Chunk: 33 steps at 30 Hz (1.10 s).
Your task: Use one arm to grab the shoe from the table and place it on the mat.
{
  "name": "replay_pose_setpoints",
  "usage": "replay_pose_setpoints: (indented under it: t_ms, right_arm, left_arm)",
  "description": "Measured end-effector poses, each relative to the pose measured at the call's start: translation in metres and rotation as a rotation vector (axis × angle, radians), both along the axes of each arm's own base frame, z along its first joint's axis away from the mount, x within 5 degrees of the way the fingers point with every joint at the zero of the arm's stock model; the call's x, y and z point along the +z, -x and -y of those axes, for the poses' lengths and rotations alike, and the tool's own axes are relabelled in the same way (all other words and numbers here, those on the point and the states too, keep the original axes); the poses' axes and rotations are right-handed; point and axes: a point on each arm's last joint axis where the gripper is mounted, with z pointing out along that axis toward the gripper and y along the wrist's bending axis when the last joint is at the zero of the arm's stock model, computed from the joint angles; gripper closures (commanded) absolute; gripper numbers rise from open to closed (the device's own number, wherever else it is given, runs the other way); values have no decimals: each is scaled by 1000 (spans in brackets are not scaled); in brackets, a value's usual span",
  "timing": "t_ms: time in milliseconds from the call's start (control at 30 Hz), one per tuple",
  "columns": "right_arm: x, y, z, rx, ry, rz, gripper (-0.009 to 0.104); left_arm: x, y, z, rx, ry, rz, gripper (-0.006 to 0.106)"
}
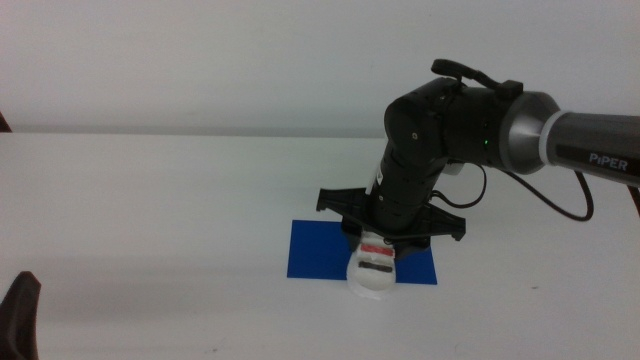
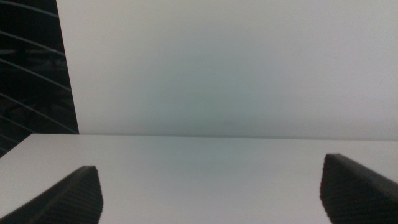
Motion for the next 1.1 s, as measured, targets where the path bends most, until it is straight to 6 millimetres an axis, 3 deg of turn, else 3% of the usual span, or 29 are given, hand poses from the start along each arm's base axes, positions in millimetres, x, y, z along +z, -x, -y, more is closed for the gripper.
replay_pose_setpoints:
  t_ms: [300,600,767,1100]
  right_arm:
    - [0,-2,2,-295,-17,9,97]
    - [1,-5,7,-900,-77,15,97]
    - [1,-5,7,-1132,-117,8,97]
    - [-5,-6,2,-1226,-171,-27,97]
  left_arm:
    - [0,0,0,0,0,0,7]
    - [0,0,0,0,0,0,7]
    - [0,0,0,0,0,0,7]
    - [0,0,0,0,0,0,7]
